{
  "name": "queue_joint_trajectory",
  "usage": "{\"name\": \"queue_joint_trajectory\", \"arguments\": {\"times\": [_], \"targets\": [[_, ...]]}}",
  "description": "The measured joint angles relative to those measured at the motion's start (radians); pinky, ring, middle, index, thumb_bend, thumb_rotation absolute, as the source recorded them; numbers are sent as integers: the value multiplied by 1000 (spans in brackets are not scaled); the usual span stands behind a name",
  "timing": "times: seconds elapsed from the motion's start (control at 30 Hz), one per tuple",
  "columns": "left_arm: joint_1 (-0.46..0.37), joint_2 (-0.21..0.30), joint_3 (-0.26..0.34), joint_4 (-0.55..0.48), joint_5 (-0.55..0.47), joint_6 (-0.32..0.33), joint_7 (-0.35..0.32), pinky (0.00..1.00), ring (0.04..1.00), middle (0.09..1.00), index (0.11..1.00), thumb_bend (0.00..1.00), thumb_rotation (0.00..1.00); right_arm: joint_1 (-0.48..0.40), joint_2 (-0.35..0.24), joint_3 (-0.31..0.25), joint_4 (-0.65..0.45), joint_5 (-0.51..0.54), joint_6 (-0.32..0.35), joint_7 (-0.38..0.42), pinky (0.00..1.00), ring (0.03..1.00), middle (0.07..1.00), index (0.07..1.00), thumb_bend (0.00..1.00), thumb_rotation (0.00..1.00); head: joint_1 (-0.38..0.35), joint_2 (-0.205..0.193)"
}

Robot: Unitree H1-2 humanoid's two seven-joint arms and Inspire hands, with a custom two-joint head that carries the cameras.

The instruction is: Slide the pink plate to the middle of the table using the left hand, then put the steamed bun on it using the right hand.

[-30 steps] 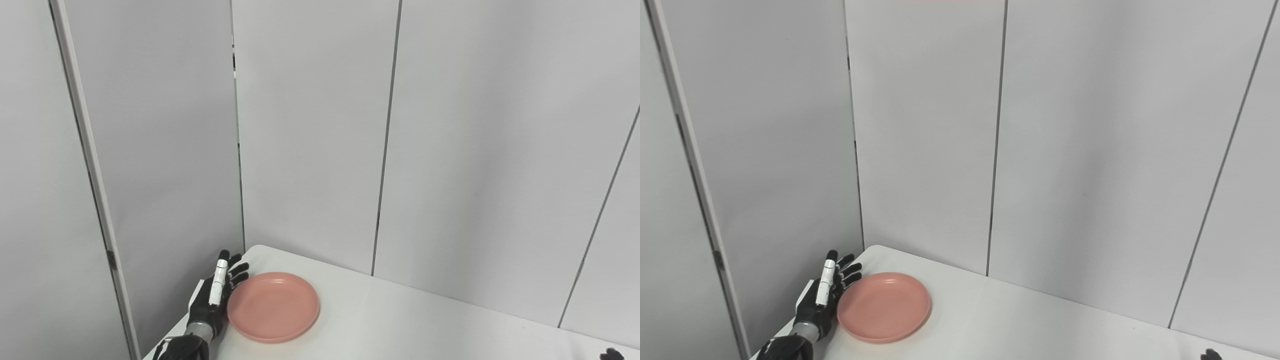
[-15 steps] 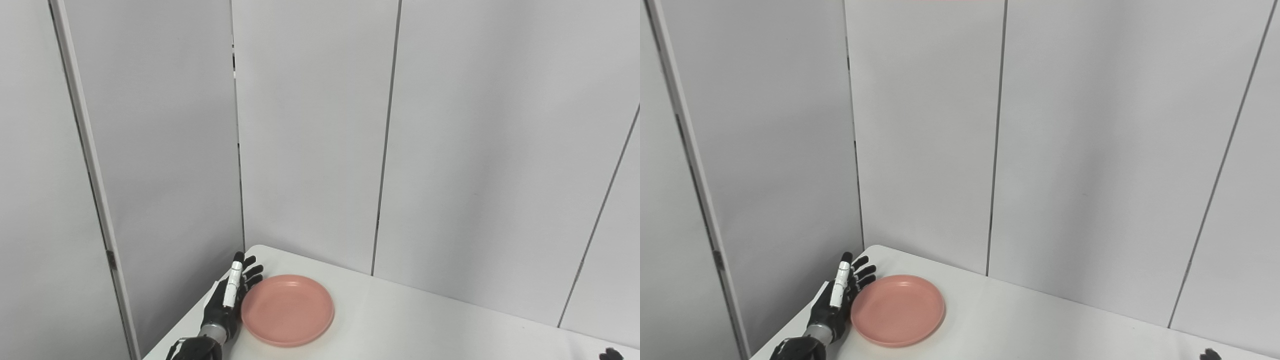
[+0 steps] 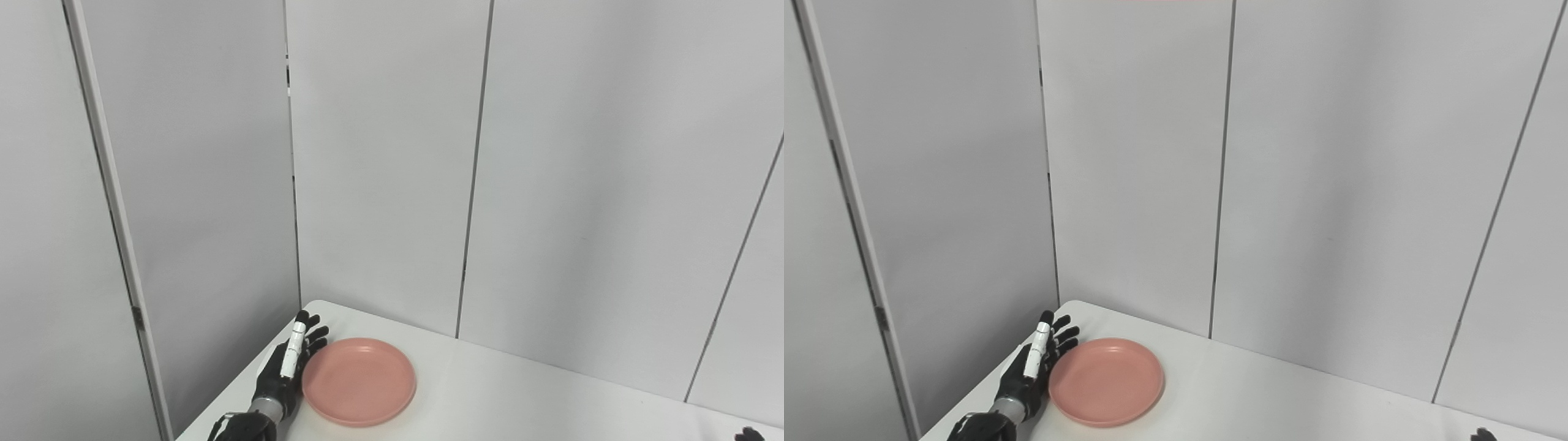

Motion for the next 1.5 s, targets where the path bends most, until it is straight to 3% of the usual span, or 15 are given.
{"name": "queue_joint_trajectory", "arguments": {"times": [0.13, 0.57, 1.2, 1.5], "targets": [[-3, -2, -7, 1, 1, 1, -1, 974, 920, 894, 896, 866, 1000, 0, 0, 0, 0, -1, 0, -1, 1000, 1000, 1000, 1000, 47, 1000, 0, 0], [-24, -25, -37, 14, 13, -2, -2, 957, 928, 899, 900, 851, 1000, 3, 0, 0, -5, -18, 0, -3, 1000, 1000, 1000, 1000, 44, 1000, -12, 3], [-64, -71, -94, 114, 43, -122, -14, 968, 936, 914, 916, 877, 1000, 4, 2, -1, -5, -20, 0, -4, 1000, 1000, 1000, 1000, 51, 1000, -23, 2], [-87, -139, -93, 148, 3, -162, -59, 917, 932, 915, 915, 862, 1000, 6, 2, 0, -9, -16, 0, -3, 1000, 1000, 1000, 1000, 48, 999, -31, 3]]}}
